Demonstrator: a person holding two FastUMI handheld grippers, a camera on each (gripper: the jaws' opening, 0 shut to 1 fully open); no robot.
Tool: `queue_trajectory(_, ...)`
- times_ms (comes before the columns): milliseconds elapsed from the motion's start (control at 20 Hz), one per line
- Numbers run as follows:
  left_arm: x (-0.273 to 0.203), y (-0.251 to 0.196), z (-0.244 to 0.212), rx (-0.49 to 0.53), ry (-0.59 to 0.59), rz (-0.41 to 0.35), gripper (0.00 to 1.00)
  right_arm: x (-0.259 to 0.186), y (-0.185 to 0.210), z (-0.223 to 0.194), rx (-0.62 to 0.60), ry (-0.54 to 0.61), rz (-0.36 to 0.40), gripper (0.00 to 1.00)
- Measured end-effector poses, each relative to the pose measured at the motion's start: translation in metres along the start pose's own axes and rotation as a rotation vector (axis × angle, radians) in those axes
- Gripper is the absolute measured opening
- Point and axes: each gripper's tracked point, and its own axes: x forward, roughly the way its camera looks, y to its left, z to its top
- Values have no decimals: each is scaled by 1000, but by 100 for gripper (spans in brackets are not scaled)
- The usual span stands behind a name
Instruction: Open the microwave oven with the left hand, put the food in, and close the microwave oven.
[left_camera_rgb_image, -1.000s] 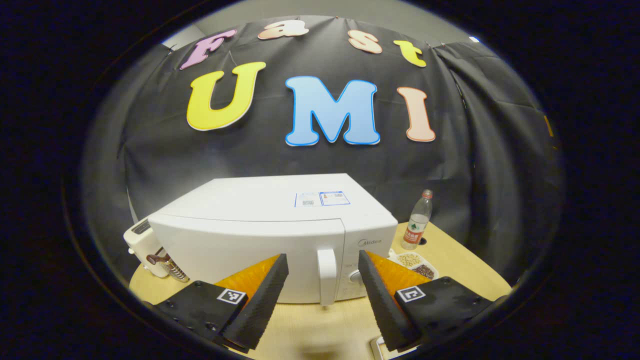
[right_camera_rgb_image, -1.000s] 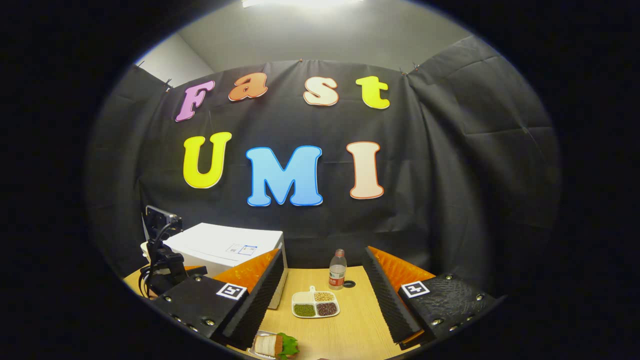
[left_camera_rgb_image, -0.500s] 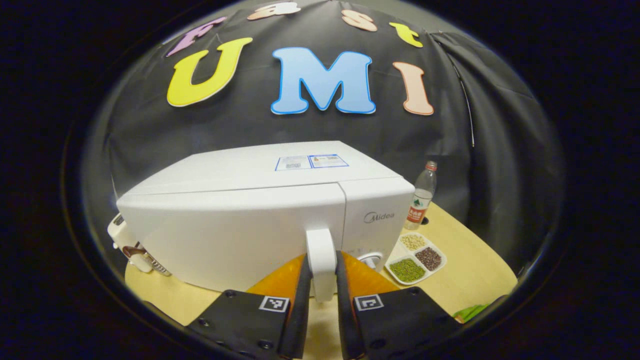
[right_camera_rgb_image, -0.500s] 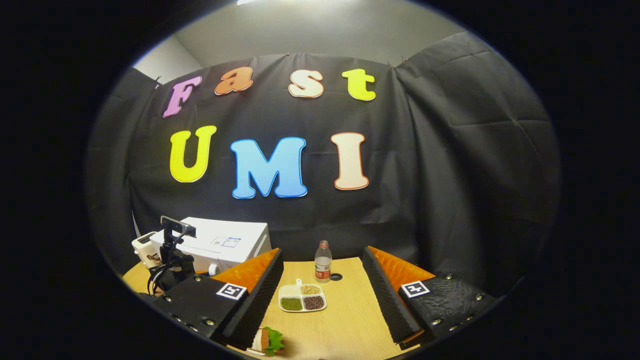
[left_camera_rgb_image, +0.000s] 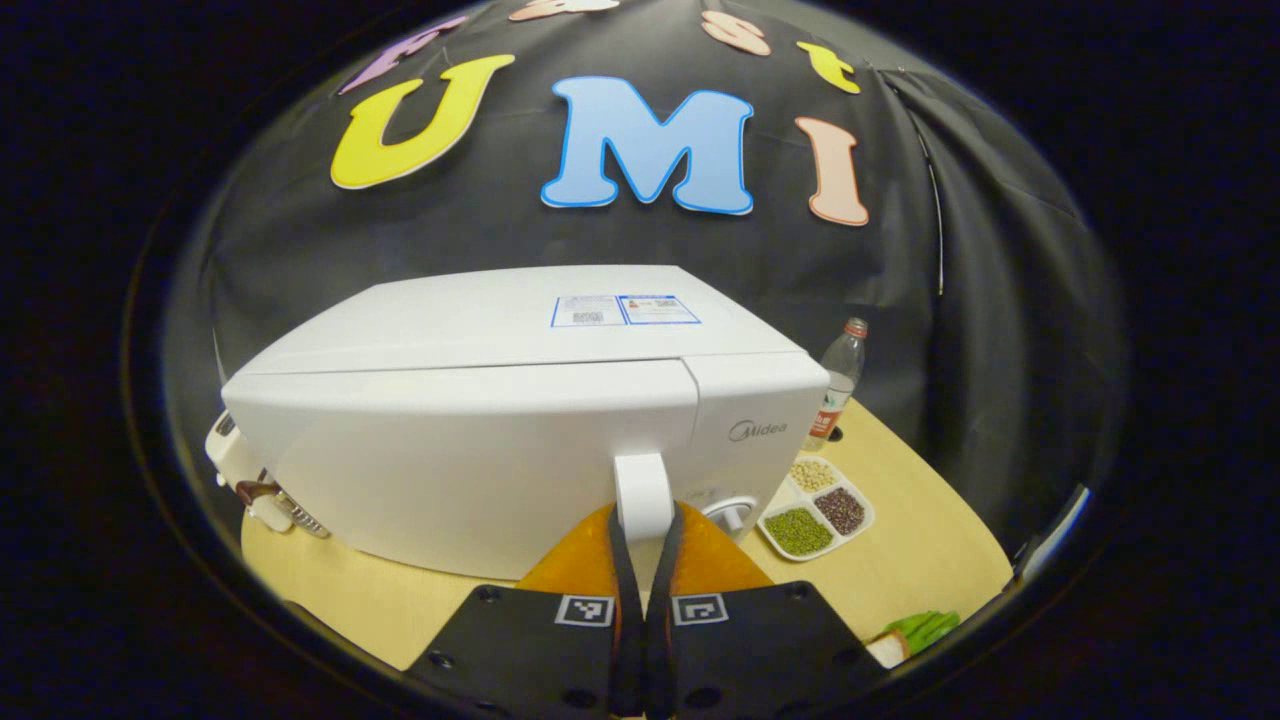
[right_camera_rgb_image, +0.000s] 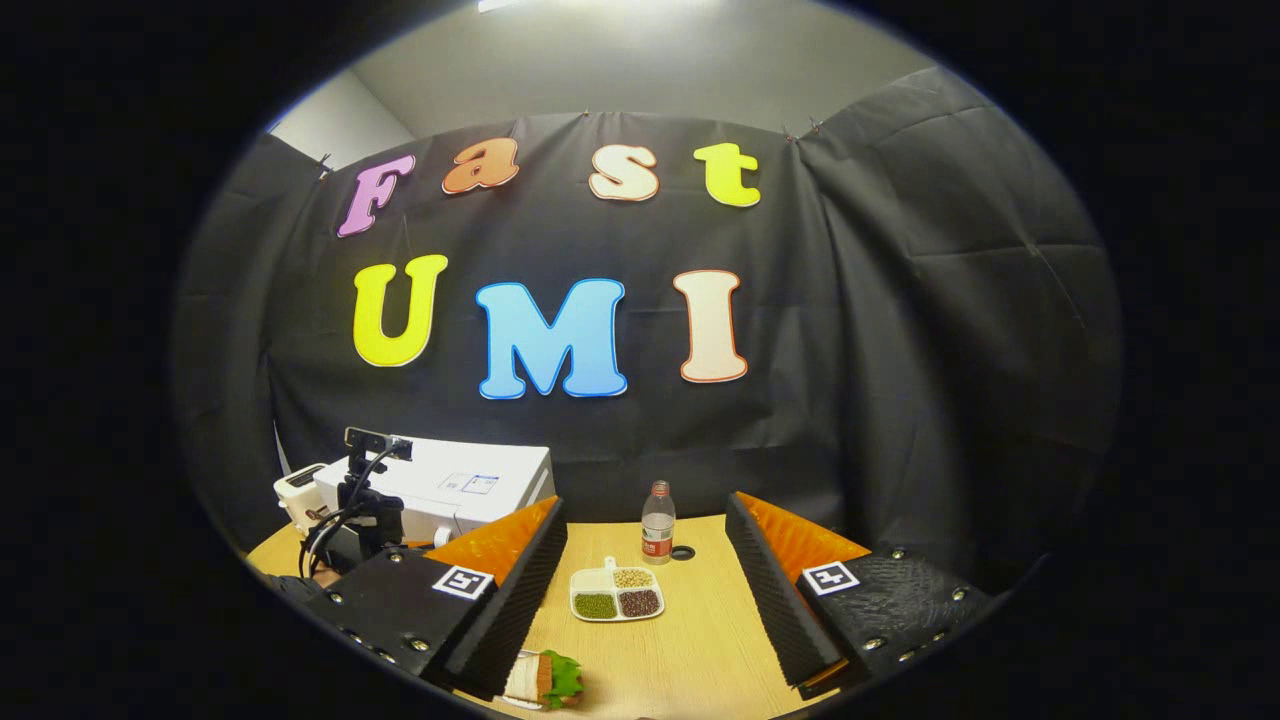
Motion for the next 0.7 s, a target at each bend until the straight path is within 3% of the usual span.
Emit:
queue_trajectory(200, -11, -1, -4, -9, 23, 5, 7, -12, -4, -8, -2, 19, -19, 96)
queue_trajectory(450, -86, 6, -46, -10, 19, -28, 7, -18, 3, -17, 21, 39, -15, 96)
queue_trajectory(700, -160, 35, -82, 14, 31, -5, 7, -23, 34, -13, 19, 33, 39, 96)
